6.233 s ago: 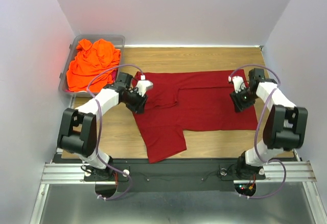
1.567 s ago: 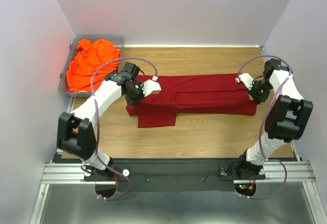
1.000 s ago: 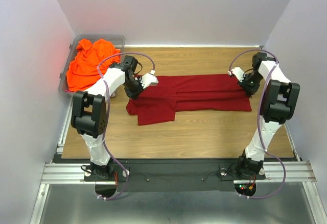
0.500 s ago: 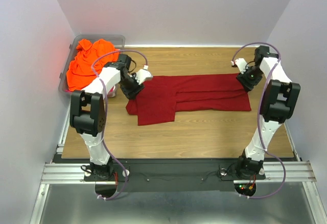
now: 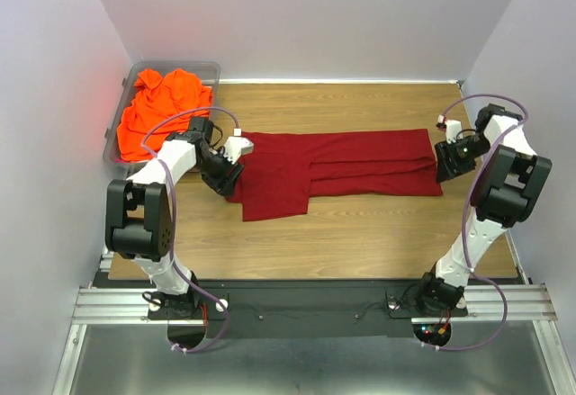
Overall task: Fold and stack the t-shirts
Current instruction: Fold the tshirt
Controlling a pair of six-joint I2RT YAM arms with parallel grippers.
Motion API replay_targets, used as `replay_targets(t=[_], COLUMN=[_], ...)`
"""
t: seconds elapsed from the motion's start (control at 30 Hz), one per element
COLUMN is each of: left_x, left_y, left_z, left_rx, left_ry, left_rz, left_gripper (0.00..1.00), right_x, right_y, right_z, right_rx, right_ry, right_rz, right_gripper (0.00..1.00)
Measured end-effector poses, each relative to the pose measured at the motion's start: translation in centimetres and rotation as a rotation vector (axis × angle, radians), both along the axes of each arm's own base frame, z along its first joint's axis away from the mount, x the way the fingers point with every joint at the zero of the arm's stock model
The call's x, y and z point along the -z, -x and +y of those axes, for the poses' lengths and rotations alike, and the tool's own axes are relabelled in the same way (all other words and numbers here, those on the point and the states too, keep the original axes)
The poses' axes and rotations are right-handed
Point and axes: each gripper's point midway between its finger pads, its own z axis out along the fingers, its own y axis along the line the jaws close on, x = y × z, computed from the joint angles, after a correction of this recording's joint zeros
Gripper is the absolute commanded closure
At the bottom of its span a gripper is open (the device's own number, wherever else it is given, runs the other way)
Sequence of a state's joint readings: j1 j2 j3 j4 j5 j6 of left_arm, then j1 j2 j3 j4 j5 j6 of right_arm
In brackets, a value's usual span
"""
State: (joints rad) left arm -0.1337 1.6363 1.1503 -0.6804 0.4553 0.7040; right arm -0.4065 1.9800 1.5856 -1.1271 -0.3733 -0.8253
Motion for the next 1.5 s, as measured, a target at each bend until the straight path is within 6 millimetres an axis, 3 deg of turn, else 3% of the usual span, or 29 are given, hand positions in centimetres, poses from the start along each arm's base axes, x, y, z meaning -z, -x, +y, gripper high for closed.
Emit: replay_targets(t=[0.33, 0.47, 0.53, 0.73, 0.8, 0.93, 1.07, 1.1, 1.2, 1.23, 1.33, 1.5], left_x=[0.9, 2.1, 2.8, 4.0, 4.2, 4.6, 3.7, 3.2, 2.6, 2.4, 1.2, -2.6], left_y=[-0.8, -1.0, -0.9, -0.4, -0.2, 1.0, 1.8, 1.8, 1.9, 2.1, 2.7, 3.5], left_z=[-1.0, -1.4, -1.5, -1.2, -1.0, -0.3, 0.3, 0.4, 0.4, 0.5, 0.5, -0.6], left_rx=[-0.033, -0.037, -0.039, -0.046, -0.045, -0.044, -0.043, -0.041, -0.027, -0.024, 0.004, 0.11], left_ry=[0.055, 0.071, 0.074, 0.059, 0.047, 0.017, -0.003, -0.007, -0.009, -0.011, -0.011, -0.022], left_rz=[0.007, 0.034, 0.055, 0.09, 0.094, 0.11, 0.097, 0.086, 0.069, 0.069, 0.051, -0.088], left_gripper=[0.43, 0.46, 0.52, 0.9, 1.0, 1.0, 1.0, 0.94, 0.58, 0.55, 0.54, 0.54], right_x=[2.4, 3.5, 3.7, 4.5, 4.7, 4.7, 4.7, 4.7, 4.6, 4.5, 3.6, 0.1], right_y=[0.6, 1.3, 1.2, 1.0, 1.3, 1.9, 2.5, 2.6, 2.9, 3.0, 3.3, 3.7], right_z=[2.2, 2.6, 2.4, 1.7, 1.3, 1.0, 0.7, 0.6, 0.4, 0.4, 0.4, 1.4], right_rx=[0.112, 0.139, 0.149, 0.178, 0.185, 0.188, 0.182, 0.18, 0.168, 0.163, 0.136, 0.102], right_ry=[-0.136, -0.147, -0.14, -0.095, -0.072, -0.044, -0.015, -0.007, 0.007, 0.01, 0.023, 0.005], right_rz=[0.068, 0.099, 0.095, 0.091, 0.096, 0.089, 0.096, 0.097, 0.097, 0.097, 0.078, 0.015], right_gripper=[0.45, 0.51, 0.62, 0.99, 0.99, 0.99, 0.99, 0.98, 0.67, 0.59, 0.53, 0.53])
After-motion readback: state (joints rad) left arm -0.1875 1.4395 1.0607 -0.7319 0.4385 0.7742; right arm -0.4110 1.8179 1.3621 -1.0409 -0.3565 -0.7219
